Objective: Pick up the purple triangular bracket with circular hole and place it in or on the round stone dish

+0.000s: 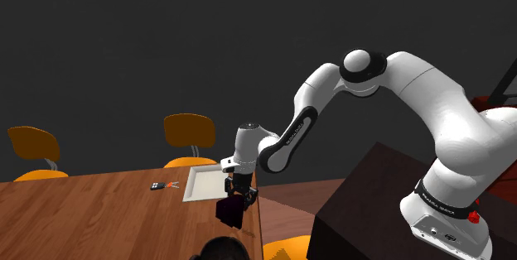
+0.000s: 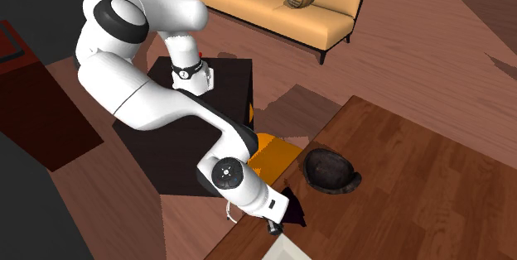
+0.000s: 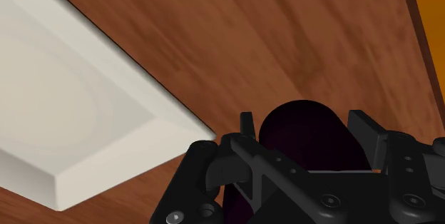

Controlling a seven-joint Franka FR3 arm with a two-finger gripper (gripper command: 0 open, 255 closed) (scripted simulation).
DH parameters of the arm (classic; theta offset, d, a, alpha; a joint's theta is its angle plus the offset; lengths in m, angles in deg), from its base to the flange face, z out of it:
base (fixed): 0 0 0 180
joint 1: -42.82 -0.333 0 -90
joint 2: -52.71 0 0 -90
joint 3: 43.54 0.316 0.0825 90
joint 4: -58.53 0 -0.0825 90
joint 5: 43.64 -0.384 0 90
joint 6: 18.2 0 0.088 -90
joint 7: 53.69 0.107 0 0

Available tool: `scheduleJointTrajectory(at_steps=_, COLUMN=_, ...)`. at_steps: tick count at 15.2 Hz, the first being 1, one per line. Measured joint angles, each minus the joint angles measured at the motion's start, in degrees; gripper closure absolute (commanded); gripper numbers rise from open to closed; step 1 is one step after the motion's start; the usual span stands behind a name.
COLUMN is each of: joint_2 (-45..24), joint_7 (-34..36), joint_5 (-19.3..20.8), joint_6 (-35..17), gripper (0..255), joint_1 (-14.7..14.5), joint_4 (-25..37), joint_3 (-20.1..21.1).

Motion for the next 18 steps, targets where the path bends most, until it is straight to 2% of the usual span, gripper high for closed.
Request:
scheduleJointTrajectory(at_steps=7, joint_2=0.57, joint_7=0.09, joint_5=-0.24, joint_6=0.35, gripper=255, joint_1=0.29, joint_4=-0.41, joint_3=0.46)
scheduleJointTrajectory(at_steps=18, joint_2=6.36, joint_7=0.61, joint_5=-2.79, joint_6=3.77, gripper=255, joint_1=4.08, joint_4=-4.71, joint_3=5.35)
